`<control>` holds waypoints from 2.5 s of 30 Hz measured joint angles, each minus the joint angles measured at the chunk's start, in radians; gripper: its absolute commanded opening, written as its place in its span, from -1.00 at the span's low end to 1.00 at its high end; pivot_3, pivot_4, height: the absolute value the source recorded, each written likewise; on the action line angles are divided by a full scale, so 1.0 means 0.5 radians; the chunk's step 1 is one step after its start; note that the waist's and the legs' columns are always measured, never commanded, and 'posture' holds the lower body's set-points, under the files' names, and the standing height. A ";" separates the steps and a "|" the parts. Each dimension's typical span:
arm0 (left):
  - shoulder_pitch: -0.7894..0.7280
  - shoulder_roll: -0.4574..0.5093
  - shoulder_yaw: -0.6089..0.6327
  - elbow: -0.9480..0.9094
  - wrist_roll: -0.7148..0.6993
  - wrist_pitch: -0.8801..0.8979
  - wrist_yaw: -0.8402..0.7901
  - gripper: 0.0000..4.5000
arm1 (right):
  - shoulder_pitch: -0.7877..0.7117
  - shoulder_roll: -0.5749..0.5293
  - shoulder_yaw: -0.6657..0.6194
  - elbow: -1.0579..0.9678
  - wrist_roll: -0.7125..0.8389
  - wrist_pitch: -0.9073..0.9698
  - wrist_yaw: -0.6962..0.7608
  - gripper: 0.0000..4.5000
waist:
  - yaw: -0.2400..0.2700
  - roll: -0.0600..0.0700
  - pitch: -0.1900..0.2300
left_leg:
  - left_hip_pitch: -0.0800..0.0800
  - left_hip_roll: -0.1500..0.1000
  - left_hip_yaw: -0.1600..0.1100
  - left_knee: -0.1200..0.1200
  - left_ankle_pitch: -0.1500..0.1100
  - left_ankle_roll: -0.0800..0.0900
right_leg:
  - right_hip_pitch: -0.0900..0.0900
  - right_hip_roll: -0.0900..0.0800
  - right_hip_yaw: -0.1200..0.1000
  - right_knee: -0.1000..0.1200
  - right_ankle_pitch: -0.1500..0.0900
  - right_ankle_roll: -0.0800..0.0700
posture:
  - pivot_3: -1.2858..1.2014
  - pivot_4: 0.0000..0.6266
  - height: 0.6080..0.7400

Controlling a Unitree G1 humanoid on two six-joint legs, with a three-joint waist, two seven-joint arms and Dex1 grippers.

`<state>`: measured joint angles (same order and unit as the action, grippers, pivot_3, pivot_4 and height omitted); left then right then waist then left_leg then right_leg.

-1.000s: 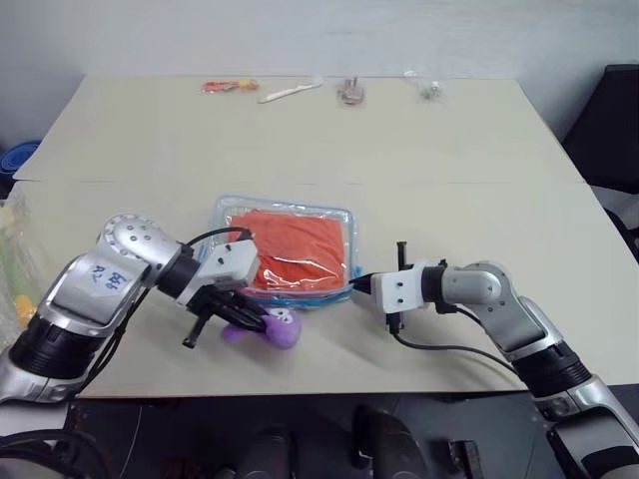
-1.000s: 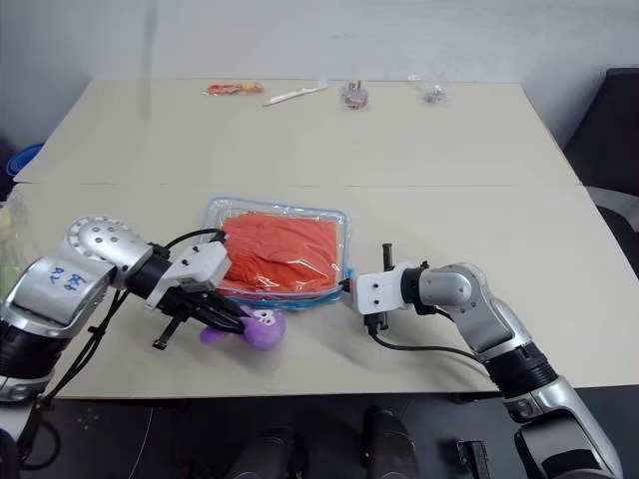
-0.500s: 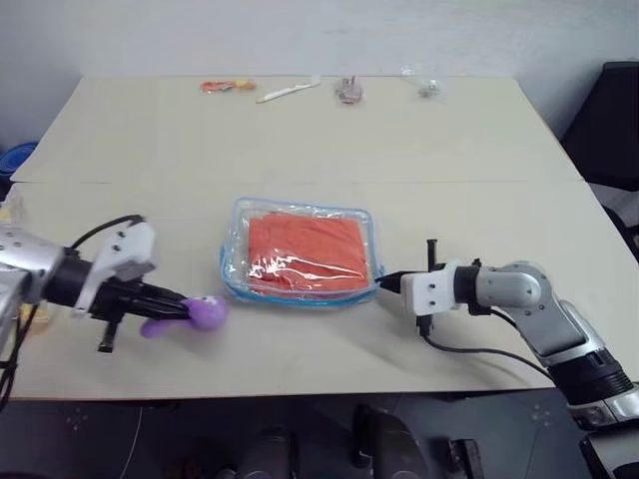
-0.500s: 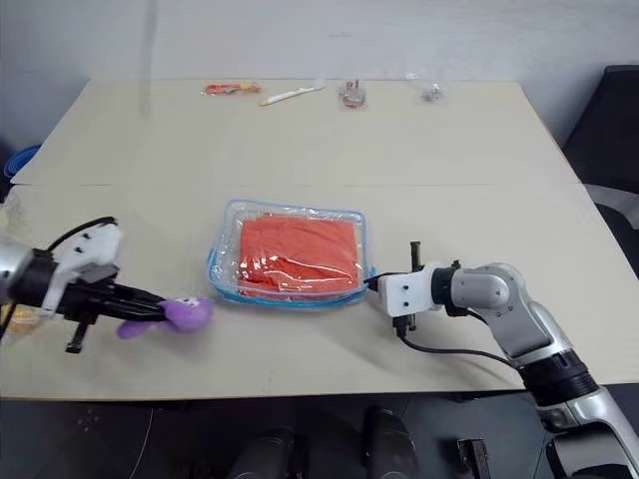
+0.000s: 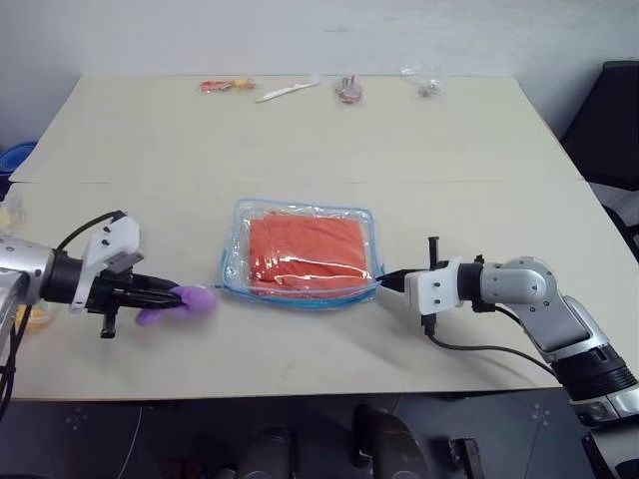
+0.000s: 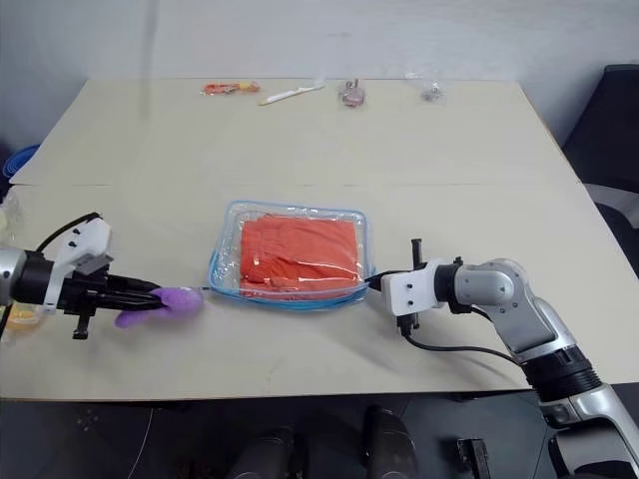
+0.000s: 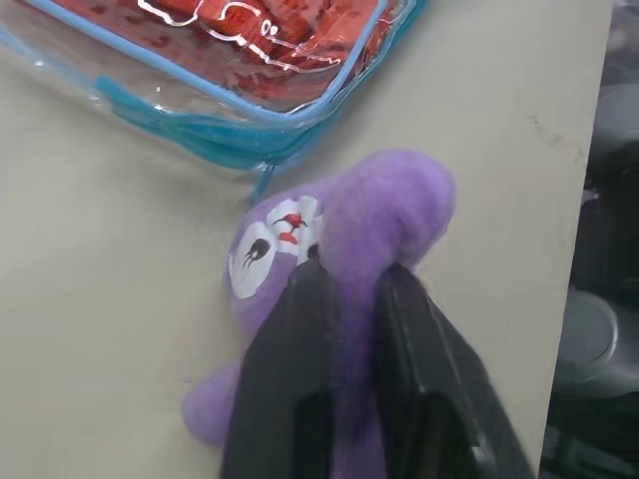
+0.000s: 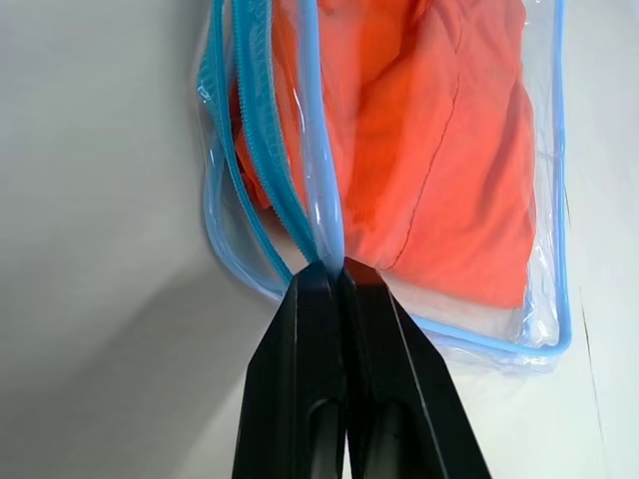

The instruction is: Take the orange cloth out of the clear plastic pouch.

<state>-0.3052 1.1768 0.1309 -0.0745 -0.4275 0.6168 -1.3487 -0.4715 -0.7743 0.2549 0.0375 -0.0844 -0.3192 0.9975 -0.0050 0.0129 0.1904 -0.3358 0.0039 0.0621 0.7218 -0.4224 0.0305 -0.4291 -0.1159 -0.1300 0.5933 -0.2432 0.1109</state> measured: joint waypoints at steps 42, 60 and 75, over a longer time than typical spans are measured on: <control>-0.582 -0.578 -0.761 0.077 0.994 -1.289 0.362 1.00 | 0.682 0.055 -0.763 -1.724 1.487 2.135 -0.784 0.99 | 0.061 -0.001 0.000 | 0.000 -0.011 0.002 0.002 -0.001 0.000 | -0.001 0.000 0.002 0.002 0.001 0.000 | 0.03 -0.52 1.00; -0.514 -0.648 -0.687 -0.002 1.075 -1.219 0.585 0.35 | 1.008 0.064 -0.717 -1.793 1.381 1.984 -0.773 1.00 | 0.061 -0.002 -0.001 | 0.001 -0.010 0.002 0.002 -0.001 0.000 | 0.000 0.000 0.002 0.003 0.001 0.000 | 0.03 -0.52 1.00; -0.454 -0.623 -0.625 -0.288 0.898 -0.837 0.481 -0.98 | 1.068 0.058 -0.672 -1.777 1.220 1.819 -0.662 1.00 | 0.060 -0.002 -0.001 | 0.001 -0.010 0.001 0.003 -0.001 0.000 | 0.000 0.000 0.003 0.003 0.001 0.000 | 0.03 -0.52 1.00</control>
<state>-0.5322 0.8652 -0.1816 -0.2184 0.0218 0.1984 -1.1080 0.0625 -0.7451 -0.0810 -0.8511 0.5258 0.5902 0.6663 0.0252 0.0122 0.1901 -0.3352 -0.0011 0.0628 0.7231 -0.4226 0.0307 -0.4290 -0.1158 -0.1287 0.5948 -0.2428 0.1109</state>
